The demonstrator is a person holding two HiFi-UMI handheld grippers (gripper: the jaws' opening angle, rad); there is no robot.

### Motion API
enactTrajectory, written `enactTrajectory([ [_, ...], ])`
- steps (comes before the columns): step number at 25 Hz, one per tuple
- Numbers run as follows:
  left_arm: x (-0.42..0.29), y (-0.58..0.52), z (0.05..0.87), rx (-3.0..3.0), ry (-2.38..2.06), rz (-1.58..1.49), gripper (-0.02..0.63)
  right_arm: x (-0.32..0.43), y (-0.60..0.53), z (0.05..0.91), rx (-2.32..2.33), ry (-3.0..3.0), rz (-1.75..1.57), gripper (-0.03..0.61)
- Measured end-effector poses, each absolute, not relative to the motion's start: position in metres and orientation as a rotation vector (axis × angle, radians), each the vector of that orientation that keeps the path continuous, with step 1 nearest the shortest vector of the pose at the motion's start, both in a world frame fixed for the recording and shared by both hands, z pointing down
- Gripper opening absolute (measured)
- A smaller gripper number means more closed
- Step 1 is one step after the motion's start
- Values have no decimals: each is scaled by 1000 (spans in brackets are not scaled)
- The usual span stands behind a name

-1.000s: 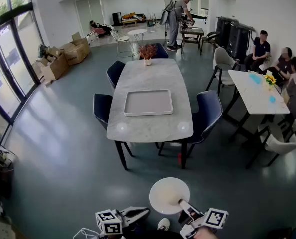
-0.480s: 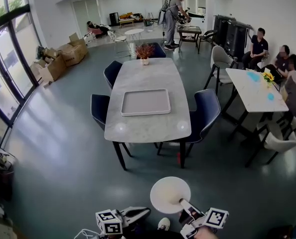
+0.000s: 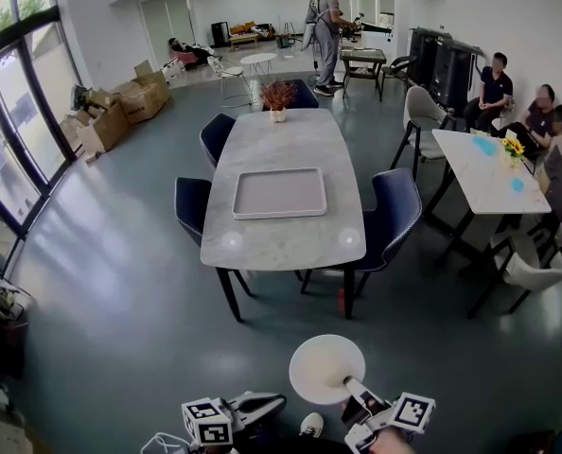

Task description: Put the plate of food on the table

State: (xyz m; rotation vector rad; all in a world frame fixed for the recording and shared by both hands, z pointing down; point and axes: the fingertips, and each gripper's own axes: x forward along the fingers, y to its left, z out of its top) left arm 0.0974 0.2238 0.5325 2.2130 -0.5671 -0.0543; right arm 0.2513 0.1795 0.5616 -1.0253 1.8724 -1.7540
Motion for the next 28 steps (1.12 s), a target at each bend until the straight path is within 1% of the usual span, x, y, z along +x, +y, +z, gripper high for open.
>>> enactTrajectory([
  [8,93,222,533,2206,-587,-62,6,252,172,565,-1036,1850,-1767,21],
  [14,87,222,538,2201,-576,-68,6,243,163,552,-977,1895,-1710,21],
  [19,75,214,529,2212,-578,-51,6,238,162,560,-1041,1860,-1749,21],
  [28,45,190,528,2216,-529,-51,6,205,140,549,-1021,1846,-1699,21],
])
